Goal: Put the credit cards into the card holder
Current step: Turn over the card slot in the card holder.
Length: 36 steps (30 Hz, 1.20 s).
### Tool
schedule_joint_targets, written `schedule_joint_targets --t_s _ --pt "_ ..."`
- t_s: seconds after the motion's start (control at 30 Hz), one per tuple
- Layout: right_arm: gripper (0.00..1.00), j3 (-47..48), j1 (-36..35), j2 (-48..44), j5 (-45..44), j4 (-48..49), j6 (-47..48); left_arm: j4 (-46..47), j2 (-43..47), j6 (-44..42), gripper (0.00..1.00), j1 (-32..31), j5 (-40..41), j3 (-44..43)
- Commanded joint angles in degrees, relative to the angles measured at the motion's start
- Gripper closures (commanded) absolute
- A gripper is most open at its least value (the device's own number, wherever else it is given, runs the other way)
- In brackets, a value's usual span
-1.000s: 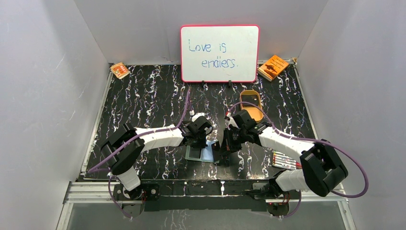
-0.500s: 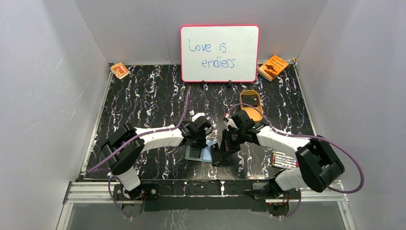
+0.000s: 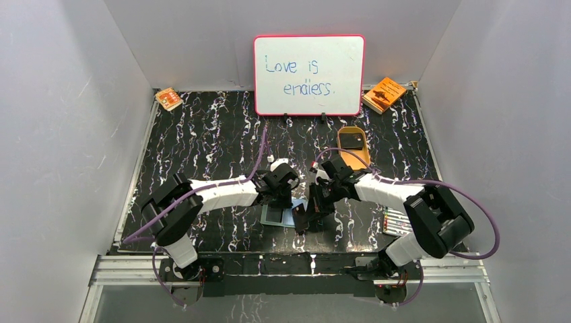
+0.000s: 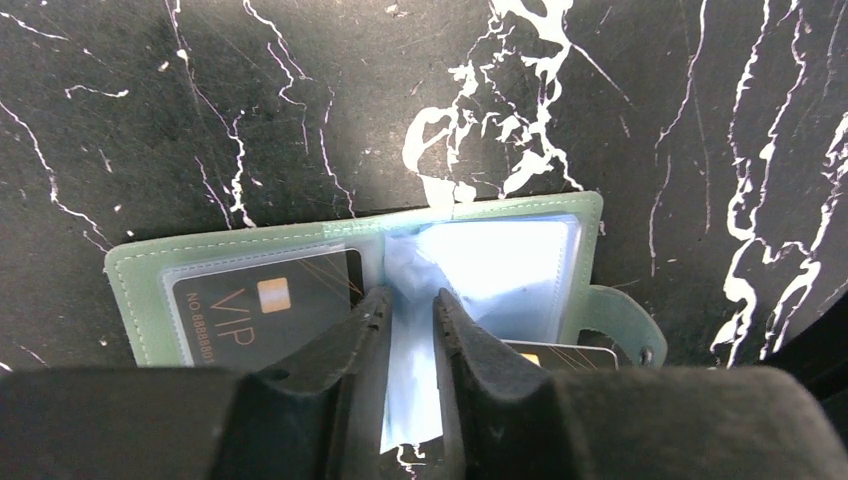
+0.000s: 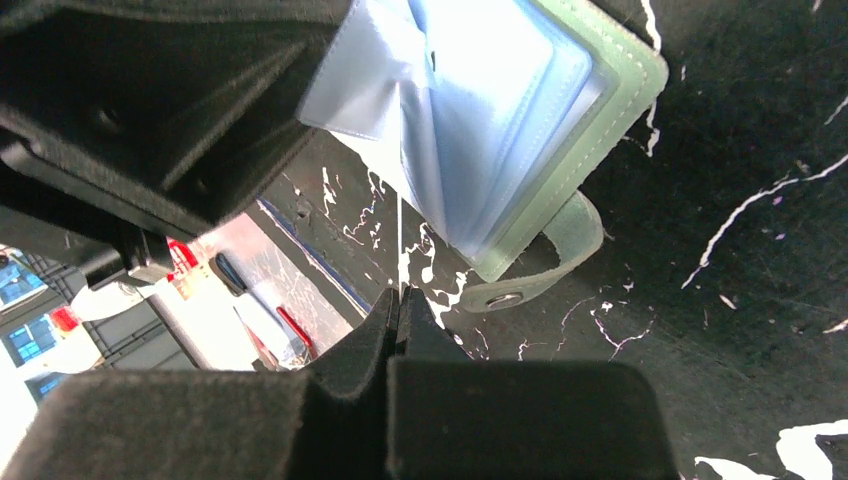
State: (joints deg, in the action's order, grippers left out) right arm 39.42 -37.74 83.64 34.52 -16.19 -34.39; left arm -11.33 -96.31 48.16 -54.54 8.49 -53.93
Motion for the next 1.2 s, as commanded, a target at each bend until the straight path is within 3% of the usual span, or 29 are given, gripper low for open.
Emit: schedule_joint_targets --t_s 0.0,0.23,0.6,0.97,1.17 --pt "1.00 3.25 -0.02 1.04 -0.43 -0.84 1.58 -4.30 0.41 -0.68 0.73 -0.39 1.33 1.74" --pt "1.00 3.48 -0.02 1.79 -1.39 -0.93 1.44 -5.72 3.15 -0.62 0.55 -0.39 2.25 1.40" --pt "1.00 3.56 0.03 2.31 -0.58 0.15 1.19 -6.73 7.21 -0.61 0.43 -0.39 2.52 0.51" --pt "1.00 4.52 -0.37 3.40 0.63 0.87 2.22 -6.74 8.18 -0.49 0.24 -0.39 2.40 -0.14" --pt "1.00 4.09 -0.63 2.50 1.59 2.53 2.03 -6.75 6.92 -0.84 0.22 -0.39 2.57 -1.10"
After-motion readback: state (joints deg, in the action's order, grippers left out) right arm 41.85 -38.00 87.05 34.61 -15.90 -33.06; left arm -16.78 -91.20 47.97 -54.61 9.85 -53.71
